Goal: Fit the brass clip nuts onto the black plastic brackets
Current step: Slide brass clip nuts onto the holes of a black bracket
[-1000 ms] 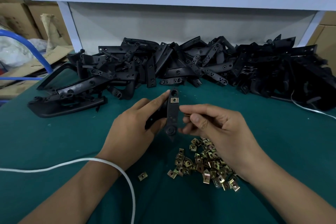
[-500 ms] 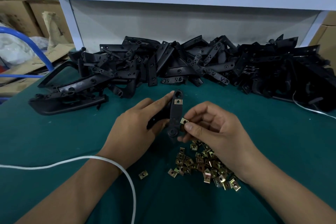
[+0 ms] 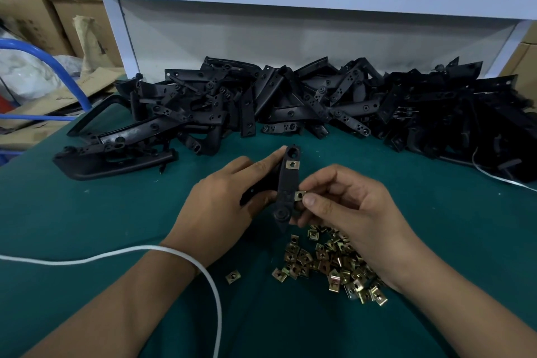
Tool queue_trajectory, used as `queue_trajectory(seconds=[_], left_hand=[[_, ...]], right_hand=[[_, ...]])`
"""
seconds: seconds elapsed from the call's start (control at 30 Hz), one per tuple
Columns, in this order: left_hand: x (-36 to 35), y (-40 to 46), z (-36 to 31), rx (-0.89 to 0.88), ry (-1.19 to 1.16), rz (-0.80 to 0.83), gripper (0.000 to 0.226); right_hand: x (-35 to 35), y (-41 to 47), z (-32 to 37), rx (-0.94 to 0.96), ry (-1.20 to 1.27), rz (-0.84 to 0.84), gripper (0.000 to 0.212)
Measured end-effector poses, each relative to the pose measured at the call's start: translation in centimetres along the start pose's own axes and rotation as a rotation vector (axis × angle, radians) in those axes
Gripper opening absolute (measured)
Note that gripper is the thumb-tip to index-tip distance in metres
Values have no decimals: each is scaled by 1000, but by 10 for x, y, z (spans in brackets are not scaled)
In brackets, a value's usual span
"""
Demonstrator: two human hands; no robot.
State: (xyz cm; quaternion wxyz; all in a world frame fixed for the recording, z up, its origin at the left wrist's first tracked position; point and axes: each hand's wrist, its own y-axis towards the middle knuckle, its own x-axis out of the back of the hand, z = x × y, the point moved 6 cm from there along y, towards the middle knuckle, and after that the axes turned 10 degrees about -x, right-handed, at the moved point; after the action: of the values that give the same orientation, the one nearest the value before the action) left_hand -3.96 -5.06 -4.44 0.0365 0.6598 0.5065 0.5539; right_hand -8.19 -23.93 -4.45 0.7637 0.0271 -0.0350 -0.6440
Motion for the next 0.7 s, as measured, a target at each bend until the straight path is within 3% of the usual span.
queue_trajectory(seconds=[0.7], left_hand=[[1,0,0,2,-11,-29,65]], right_hand=[[-1,-3,2,1,12,0,9]])
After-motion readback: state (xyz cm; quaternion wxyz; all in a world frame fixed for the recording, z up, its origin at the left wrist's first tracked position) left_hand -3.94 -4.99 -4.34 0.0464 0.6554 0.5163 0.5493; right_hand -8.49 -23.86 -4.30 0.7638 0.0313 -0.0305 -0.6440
